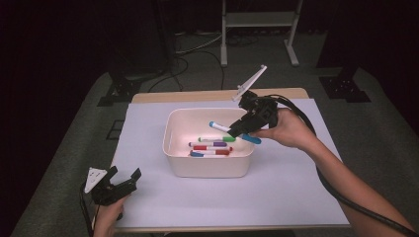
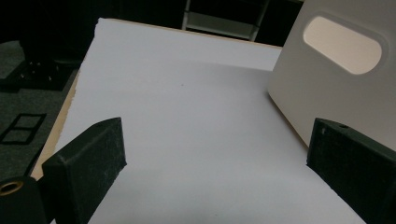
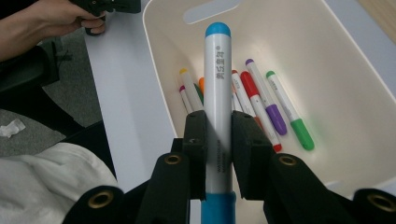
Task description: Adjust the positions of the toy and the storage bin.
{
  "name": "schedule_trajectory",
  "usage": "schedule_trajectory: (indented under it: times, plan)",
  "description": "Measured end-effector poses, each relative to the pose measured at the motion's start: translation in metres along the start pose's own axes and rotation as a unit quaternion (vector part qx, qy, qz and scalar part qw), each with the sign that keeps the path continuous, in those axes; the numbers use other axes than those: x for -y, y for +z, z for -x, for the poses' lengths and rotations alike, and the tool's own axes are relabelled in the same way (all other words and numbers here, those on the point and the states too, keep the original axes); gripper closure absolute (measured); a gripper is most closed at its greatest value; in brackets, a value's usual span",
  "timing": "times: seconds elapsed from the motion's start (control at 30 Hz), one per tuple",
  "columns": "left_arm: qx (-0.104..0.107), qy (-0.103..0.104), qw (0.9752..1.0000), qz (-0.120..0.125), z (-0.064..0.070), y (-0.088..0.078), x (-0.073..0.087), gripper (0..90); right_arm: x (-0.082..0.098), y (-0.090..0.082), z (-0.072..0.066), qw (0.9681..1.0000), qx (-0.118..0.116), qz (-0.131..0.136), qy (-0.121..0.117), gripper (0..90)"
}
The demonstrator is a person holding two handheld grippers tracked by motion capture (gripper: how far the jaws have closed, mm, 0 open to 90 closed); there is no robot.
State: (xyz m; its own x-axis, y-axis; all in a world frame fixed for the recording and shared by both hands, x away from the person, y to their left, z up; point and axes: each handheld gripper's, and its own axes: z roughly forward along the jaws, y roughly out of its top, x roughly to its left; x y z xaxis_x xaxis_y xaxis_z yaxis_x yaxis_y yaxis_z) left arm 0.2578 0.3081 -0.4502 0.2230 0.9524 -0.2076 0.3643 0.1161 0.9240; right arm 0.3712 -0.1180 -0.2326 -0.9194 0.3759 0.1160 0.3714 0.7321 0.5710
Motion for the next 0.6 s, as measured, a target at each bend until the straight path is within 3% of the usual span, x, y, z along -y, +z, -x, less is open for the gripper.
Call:
schedule_trajectory:
  times: [0.6]
  plan:
    - [0.004,0.001,1.0,-0.001,-0.001,0.002,0.0,3.1,-0.022,0.055,0.001,0.9988,-0.037,-0.026,-0.018,75.6]
